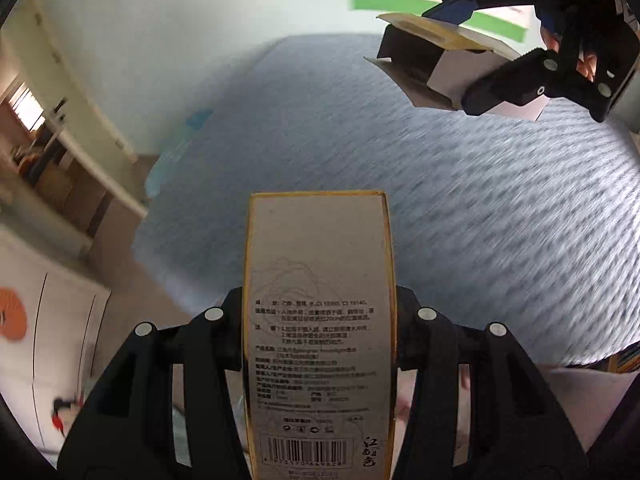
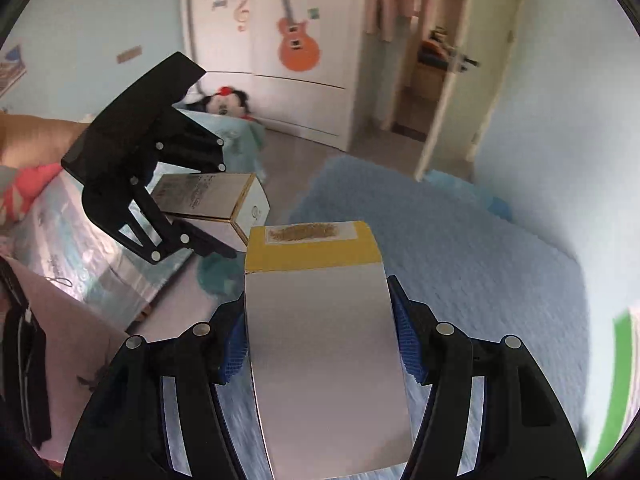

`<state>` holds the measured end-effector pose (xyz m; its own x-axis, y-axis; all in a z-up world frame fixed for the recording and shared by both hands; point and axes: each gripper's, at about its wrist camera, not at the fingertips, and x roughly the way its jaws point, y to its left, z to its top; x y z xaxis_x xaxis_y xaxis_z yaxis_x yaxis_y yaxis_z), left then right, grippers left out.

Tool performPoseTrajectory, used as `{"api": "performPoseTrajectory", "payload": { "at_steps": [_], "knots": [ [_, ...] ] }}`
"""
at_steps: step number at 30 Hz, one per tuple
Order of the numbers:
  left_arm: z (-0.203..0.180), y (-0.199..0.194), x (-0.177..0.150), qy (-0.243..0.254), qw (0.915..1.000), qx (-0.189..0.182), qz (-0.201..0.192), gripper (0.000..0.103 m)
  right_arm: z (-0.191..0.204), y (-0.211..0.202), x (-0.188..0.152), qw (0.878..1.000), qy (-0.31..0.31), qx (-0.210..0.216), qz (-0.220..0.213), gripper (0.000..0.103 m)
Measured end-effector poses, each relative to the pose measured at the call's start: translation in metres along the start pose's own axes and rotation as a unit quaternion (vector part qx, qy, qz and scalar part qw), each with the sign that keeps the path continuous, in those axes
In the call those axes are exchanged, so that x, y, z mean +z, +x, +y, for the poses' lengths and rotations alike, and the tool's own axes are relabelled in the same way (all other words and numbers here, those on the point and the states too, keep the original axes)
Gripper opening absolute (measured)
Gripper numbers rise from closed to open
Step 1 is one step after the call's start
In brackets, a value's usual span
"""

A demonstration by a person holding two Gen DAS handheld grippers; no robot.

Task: Collect trash
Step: 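Carry both white boxes over the teal wastebasket and open both grippers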

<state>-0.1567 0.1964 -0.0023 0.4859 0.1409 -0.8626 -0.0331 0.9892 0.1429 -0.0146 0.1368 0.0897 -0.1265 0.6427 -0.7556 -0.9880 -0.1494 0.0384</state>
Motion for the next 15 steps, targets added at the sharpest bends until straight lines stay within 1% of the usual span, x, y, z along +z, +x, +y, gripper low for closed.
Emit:
{"api": "performPoseTrajectory", "payload": {
  "at_steps": [4, 8, 12, 15],
  "knots": [
    [0.055, -0.01, -0.053, -0.047, 0.9984, 0.027, 0.017, 0.047, 0.027, 0.06, 0.054, 0.998, -0.032, 0.05, -0.004, 0.062],
    [0.091, -0.017, -0.098, -0.096, 0.9939, 0.045, 0.03, 0.047, 0.053, 0.107, 0.097, 0.993, -0.061, 0.098, -0.002, 0.062],
    [0.122, -0.023, -0.149, -0.153, 0.9851, 0.061, 0.047, 0.047, 0.088, 0.154, 0.136, 0.985, -0.095, 0.141, 0.008, 0.062],
    [0.138, -0.026, -0.178, -0.186, 0.9784, 0.069, 0.057, 0.047, 0.112, 0.186, 0.16, 0.979, -0.115, 0.17, 0.016, 0.062]
  ]
}}
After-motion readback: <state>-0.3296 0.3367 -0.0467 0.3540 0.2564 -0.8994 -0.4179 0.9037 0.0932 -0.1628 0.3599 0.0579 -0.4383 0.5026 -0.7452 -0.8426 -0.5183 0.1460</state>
